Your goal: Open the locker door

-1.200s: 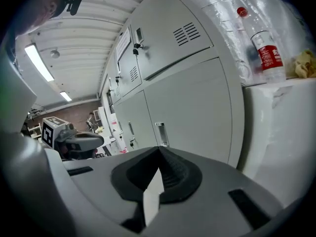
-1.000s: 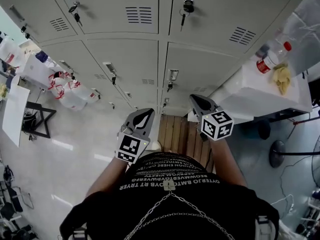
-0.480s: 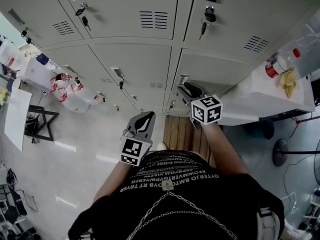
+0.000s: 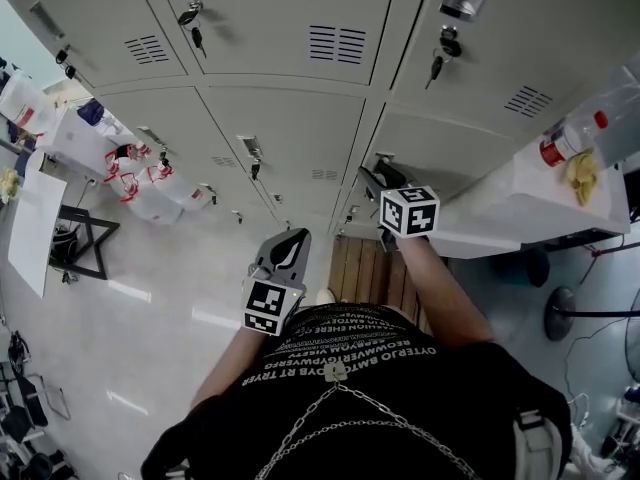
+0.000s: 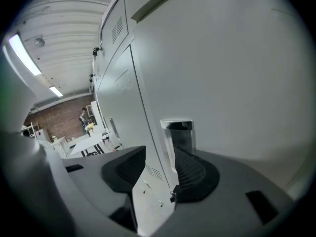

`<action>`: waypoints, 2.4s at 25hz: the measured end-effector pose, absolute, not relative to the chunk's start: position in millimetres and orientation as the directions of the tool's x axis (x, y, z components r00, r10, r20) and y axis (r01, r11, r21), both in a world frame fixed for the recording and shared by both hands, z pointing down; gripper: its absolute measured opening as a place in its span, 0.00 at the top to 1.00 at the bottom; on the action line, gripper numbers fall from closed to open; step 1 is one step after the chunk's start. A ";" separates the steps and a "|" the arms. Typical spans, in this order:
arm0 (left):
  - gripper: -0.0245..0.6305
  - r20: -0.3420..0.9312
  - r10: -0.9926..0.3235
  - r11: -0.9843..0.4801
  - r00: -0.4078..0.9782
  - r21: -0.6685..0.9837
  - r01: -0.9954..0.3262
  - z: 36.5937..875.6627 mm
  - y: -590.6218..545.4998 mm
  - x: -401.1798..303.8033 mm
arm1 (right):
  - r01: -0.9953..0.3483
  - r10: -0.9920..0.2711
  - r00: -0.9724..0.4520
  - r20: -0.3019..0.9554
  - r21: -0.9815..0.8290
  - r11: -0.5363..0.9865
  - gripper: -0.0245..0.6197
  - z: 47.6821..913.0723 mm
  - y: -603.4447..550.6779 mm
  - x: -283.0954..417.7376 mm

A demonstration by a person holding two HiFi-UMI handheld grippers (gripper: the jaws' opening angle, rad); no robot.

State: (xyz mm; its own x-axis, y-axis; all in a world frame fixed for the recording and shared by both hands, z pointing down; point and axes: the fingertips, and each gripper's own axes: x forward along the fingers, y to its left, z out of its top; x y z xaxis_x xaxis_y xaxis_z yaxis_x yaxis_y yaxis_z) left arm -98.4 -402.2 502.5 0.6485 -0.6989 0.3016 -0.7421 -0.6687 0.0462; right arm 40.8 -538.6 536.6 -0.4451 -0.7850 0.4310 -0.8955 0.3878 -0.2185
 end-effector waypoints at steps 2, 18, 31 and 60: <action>0.96 0.303 -0.693 -0.675 0.654 0.047 -0.737 503.7 -401.4 -98.4 | -0.892 -0.782 -0.453 0.429 -0.231 0.390 0.70 535.2 -539.1 40.2; 0.96 0.284 -0.568 -0.789 0.772 0.078 -0.609 506.8 -392.5 -26.7 | -0.876 -0.742 -0.454 0.493 -0.092 0.474 0.81 539.2 -437.0 50.6; 0.96 0.312 -0.466 -0.865 0.828 0.037 -0.501 498.0 -310.5 79.5 | -0.850 -0.728 -0.515 0.452 -0.160 0.502 0.78 538.4 -328.5 122.0; 0.96 0.307 -0.636 -0.754 0.708 -0.051 -0.655 476.5 -146.7 95.2 | -0.890 -0.838 -0.455 0.302 -0.133 0.435 0.97 518.6 -183.0 261.9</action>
